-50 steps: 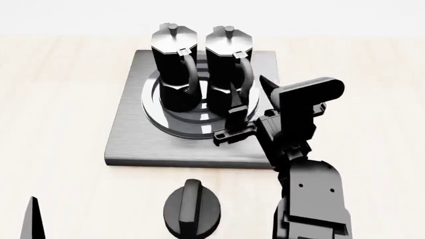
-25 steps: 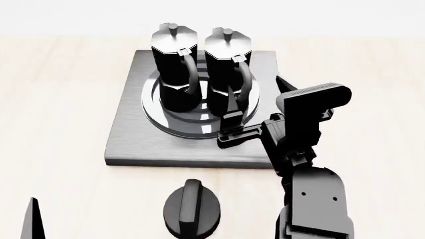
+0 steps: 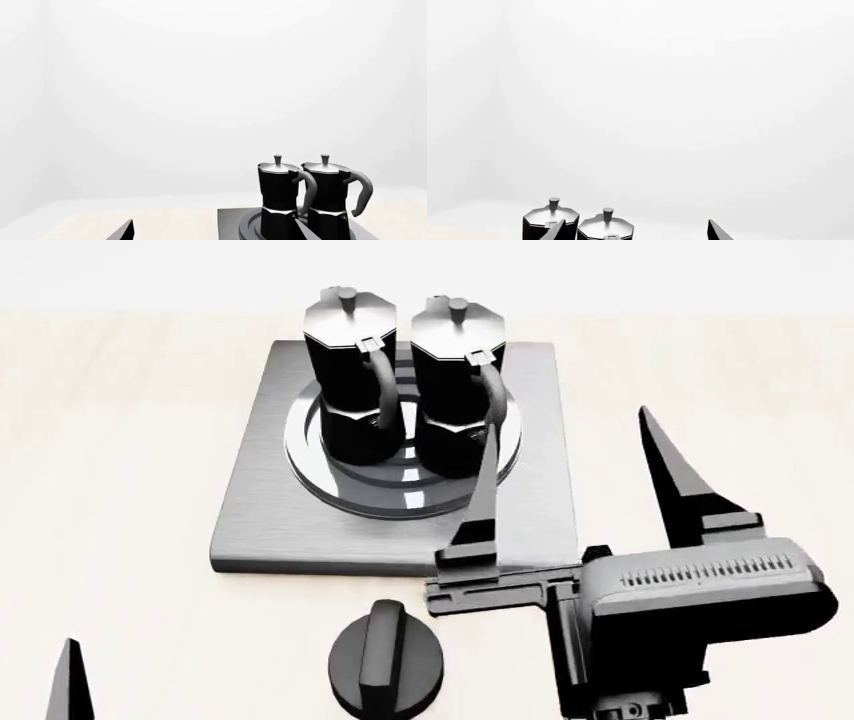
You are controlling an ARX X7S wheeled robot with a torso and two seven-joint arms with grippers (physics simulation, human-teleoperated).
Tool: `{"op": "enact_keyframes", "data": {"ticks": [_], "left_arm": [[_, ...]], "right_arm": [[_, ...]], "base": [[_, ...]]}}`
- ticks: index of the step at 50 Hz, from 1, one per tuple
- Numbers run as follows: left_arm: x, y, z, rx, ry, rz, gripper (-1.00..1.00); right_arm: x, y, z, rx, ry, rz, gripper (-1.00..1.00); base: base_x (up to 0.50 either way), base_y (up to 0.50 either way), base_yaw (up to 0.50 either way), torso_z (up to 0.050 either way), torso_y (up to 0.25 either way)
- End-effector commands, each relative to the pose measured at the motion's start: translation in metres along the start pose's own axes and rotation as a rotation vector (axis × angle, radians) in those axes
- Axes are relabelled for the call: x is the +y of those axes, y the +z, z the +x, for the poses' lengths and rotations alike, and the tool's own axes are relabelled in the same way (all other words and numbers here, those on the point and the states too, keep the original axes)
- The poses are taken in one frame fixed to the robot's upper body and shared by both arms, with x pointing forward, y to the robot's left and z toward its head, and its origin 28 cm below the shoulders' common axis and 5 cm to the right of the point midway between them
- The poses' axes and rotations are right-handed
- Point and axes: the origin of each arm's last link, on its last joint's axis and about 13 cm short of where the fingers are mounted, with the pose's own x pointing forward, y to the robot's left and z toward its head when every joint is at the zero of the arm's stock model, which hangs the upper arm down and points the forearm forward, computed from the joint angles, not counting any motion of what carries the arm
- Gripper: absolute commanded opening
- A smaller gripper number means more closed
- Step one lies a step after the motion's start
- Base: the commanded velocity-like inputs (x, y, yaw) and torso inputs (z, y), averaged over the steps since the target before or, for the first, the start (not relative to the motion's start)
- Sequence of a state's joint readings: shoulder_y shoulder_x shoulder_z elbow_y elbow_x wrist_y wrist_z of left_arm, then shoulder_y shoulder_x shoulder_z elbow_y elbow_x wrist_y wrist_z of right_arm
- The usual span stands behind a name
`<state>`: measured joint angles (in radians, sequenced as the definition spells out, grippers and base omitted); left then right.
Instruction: Put both moka pots on the stove.
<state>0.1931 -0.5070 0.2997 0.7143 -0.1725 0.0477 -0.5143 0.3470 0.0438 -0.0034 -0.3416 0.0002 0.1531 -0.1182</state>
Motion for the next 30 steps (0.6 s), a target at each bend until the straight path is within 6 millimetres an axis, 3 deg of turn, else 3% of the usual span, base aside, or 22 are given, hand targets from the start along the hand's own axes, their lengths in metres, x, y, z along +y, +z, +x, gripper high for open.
{"op": "enact_keyframes", "data": {"ticks": [1, 8, 30], "left_arm": [[0.000, -0.001, 0.000, 0.002, 0.001, -0.002, 1.00], [0.001, 0.000, 0.000, -0.003, 0.006, -0.002, 1.00], [0.001, 0.000, 0.001, -0.004, 0.014, 0.001, 1.00]], "right_arm": [[0.009, 0.018, -0.041, -0.034, -0.036, -0.017, 1.00], [0.009, 0.019, -0.059, -0.025, -0.048, -0.033, 1.00], [0.011, 0.012, -0.085, 0.016, -0.058, -0.014, 1.00]], "base": [[0.00, 0.00, 0.00, 0.000, 0.000], [0.00, 0.00, 0.00, 0.000, 0.000], [0.00, 0.00, 0.00, 0.000, 0.000]]}}
